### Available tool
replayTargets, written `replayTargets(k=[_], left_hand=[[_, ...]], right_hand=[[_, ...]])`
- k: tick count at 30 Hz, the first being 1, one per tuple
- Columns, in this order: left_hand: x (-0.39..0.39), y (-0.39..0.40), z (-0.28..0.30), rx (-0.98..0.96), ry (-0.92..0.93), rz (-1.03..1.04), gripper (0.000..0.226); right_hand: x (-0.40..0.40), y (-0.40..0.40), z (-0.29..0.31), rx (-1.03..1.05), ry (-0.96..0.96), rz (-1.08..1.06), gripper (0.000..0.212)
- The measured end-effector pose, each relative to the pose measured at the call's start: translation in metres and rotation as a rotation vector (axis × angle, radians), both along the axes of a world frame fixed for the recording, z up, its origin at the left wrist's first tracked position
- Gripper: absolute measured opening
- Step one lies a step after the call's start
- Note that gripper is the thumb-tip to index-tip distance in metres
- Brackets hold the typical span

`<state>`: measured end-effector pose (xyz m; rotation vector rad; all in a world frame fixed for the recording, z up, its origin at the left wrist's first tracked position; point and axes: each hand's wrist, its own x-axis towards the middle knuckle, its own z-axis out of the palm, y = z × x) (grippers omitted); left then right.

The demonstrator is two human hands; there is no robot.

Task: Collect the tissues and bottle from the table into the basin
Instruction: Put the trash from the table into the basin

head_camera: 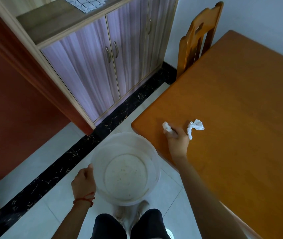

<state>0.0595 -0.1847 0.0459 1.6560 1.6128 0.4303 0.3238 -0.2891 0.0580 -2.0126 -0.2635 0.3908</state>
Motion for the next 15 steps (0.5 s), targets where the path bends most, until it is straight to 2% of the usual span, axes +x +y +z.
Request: replayTargets(k=[4,9,11,15], left_hand=[[0.001,-0.002,0.000,-0.011,-0.002,0.011,0.037],[0.001,-0.006,0.002,-0.024,0.001,0.031,0.035],[0.001,-0.006,0.001,-0.028,-0.002,0.037,0.036],[0.001,-0.007,-0.001,-0.011,-0.017,0.035,0.037]], right_hand=[[-0.055,-0.002,0.010,0.074,-0.058,0.174,0.029],[-0.107,-0.006,-0.003,-0.022,0.159,0.347,0.033],[-0.114,-0.007,-0.009,-0.092,0.197,0.402,0.042],[-0.110,-0.014,-0.008,-0.082,0.083,0.523,0.058]])
